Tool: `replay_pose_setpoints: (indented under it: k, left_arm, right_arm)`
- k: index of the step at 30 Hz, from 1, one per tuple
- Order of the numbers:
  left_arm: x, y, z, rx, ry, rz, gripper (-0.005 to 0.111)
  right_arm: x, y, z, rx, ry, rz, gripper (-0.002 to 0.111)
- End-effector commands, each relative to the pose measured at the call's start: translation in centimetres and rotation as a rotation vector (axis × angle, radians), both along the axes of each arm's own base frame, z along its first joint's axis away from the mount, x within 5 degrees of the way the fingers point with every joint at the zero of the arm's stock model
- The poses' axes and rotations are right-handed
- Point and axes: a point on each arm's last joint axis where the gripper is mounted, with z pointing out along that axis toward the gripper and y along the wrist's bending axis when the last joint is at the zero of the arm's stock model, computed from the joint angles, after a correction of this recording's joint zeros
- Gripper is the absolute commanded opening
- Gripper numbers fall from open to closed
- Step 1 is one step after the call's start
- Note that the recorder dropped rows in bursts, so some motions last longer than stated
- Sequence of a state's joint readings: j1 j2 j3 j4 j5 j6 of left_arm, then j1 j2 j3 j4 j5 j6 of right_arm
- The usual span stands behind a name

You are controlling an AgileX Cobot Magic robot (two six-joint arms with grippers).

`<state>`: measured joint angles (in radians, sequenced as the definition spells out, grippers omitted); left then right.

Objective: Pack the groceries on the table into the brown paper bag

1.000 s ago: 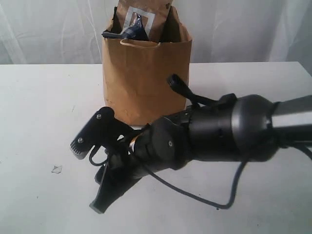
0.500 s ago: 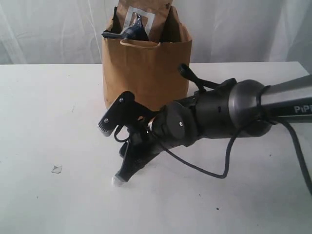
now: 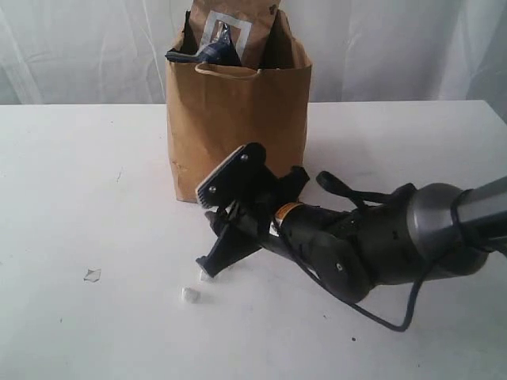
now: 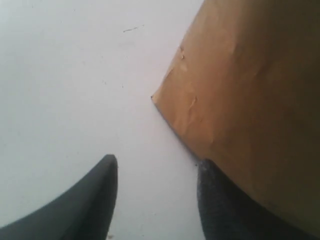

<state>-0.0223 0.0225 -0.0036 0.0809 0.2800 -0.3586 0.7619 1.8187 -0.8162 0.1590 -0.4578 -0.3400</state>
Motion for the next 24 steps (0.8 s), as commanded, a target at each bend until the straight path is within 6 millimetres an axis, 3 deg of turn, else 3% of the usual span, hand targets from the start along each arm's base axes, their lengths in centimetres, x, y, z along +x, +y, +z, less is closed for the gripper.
replay_pose_setpoints:
  k: [1, 5, 10, 13, 19, 24]
  left_arm:
    - [0.0, 0.0, -0.1, 0.004, -0.001, 0.005, 0.0]
    - [0.0, 0.0, -0.1, 0.004, -0.001, 0.005, 0.0]
    - [0.0, 0.0, -0.1, 0.004, -0.001, 0.005, 0.0]
    - [0.0, 0.0, -0.1, 0.004, -0.001, 0.005, 0.0]
    - [0.0, 0.0, -0.1, 0.004, -0.001, 0.005, 0.0]
    - [0.0, 0.0, -0.1, 0.004, -0.001, 0.005, 0.0]
  right_arm:
    - [0.1, -1.1, 1.5, 0.196, 0.191, -0.153, 0.047]
    - [0.6, -2.7, 1.2, 0.278, 0.377, -0.306, 0.047]
    - [0.9, -3.0, 1.4, 0.086, 0.236, -0.178, 0.047]
    - [1.3, -2.7, 2.0, 0.074, 0.202, -0.156, 0.047]
    - [1.3, -2.7, 1.8, 0.088, 0.23, -0.176, 0.047]
    - [2.3, -1.8, 0.1, 0.071, 0.313, -0.202, 0.047]
